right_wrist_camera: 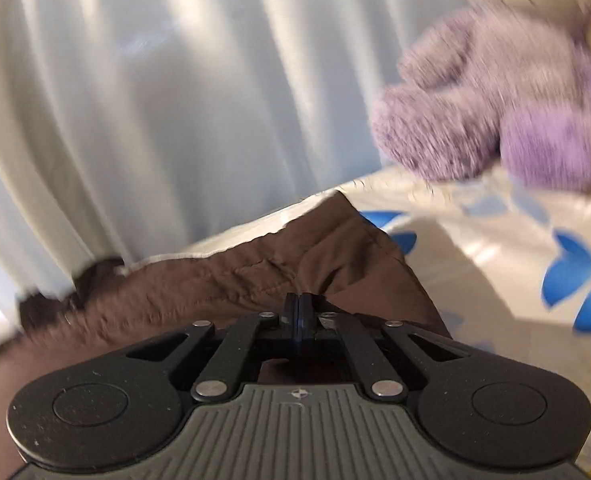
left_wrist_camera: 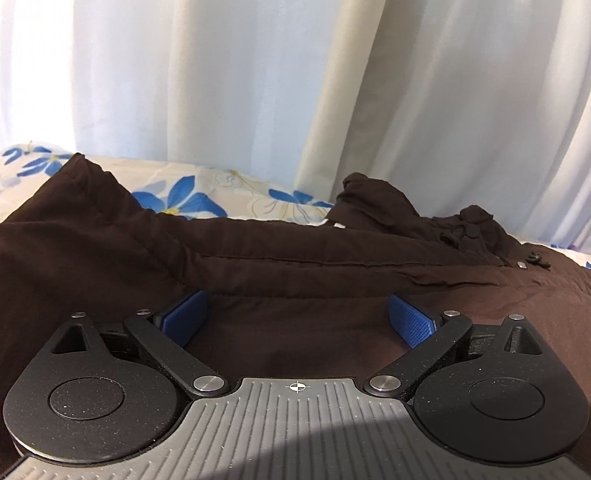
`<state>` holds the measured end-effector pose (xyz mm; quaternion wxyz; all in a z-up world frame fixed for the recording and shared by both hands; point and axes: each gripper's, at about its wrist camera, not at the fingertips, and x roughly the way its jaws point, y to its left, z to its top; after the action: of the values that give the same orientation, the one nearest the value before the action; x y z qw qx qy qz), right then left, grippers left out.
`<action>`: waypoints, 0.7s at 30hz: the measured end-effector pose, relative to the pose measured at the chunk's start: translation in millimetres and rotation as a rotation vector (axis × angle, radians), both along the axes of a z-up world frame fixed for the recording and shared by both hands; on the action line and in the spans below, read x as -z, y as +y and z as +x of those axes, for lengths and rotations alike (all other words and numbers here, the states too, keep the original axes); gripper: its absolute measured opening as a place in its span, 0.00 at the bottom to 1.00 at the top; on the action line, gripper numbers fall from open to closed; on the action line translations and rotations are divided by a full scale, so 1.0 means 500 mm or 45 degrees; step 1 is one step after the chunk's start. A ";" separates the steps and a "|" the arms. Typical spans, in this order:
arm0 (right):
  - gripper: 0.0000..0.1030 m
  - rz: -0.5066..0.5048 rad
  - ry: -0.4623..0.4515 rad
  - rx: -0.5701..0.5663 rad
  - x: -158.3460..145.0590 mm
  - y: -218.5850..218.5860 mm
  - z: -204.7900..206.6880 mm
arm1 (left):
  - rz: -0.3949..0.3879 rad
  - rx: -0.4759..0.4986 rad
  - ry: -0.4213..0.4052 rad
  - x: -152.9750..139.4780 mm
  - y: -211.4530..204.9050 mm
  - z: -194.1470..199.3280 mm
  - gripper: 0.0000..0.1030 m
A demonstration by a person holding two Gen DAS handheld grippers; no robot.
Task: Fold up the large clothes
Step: 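Lay the lifted side over the coat body and open both grippers, then move both open grippers to the coat hem and grasp it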
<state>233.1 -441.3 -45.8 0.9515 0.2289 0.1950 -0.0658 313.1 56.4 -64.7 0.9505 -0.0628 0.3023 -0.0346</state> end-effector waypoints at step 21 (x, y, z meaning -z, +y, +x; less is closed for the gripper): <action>0.05 -0.374 0.095 0.087 -0.019 0.100 -0.019 | 0.131 -0.128 0.006 -0.058 0.126 -0.146 0.99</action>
<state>223.6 -391.5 -36.2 0.9640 0.0913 0.2105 -0.1343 240.2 119.2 -35.6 0.9523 -0.0290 0.3025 0.0289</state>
